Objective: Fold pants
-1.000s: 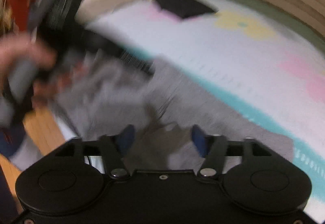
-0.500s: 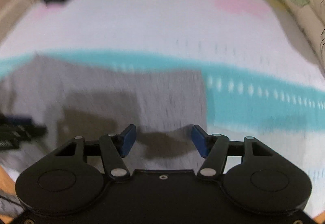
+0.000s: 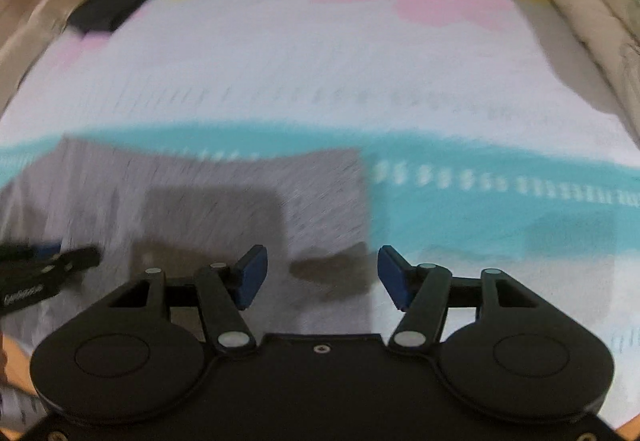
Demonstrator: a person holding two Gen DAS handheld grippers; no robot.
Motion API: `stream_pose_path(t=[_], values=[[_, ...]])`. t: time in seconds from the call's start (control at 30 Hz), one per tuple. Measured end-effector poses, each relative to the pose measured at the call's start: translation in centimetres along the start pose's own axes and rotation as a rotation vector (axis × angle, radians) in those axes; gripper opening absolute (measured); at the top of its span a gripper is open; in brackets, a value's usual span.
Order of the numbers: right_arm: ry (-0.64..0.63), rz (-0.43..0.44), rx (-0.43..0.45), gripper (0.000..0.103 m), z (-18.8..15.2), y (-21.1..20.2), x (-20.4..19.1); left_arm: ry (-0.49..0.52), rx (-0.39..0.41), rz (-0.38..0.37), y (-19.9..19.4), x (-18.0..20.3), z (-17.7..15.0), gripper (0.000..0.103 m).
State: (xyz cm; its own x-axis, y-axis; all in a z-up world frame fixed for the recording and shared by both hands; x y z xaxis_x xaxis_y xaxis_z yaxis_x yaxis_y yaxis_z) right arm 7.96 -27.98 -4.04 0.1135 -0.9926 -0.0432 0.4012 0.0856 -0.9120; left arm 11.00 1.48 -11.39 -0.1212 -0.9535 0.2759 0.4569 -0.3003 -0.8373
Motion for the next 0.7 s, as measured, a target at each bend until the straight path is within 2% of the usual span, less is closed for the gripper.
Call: stream_pose_path(t=[0.13, 0.23, 0.3, 0.37, 0.53, 0.7], values=[[0.089, -0.024, 0.022, 0.065, 0.5, -0.8, 2.3, 0.002, 0.018, 0.026, -2.4, -0.7, -0.5, 0.009], [0.104, -0.041, 0.034, 0.065, 0.7, -0.4, 2.5, 0.005, -0.011, 0.046, -0.9, -1.1, -0.7, 0.012], [0.086, -0.052, 0.034, 0.06, 1.0, 0.3, 1.9, 0.002, -0.025, 0.078, 0.6, -1.4, -0.8, 0.022], [0.055, -0.043, 0.032, 0.051, 1.2, 0.6, 1.0, 0.008, -0.012, 0.097, 0.6, -1.5, -0.8, 0.025], [-0.008, -0.023, 0.073, 0.05, 1.8, 1.3, -1.3, 0.004, -0.009, 0.1, 0.6, -1.6, -1.0, 0.027], [-0.033, -0.036, 0.019, 0.05, 2.0, 4.2, -2.4, 0.03, 0.003, 0.113, 0.3, -1.4, -1.7, 0.036]])
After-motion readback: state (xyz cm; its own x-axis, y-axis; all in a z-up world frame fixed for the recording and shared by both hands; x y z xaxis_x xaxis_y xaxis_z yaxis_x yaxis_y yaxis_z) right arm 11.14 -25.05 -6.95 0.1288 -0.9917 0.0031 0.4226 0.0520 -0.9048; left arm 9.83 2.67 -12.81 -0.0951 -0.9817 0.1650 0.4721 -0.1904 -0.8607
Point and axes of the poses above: each gripper's, at about its wrist camera, not at the fingertips, and y roughly the way its jaws point, x to its right, z to its top, the point moved 4 cm from there along y, roughly the way its jaws point, and after that the axes turned 7 degrees about -y, right-handed, at the moved point
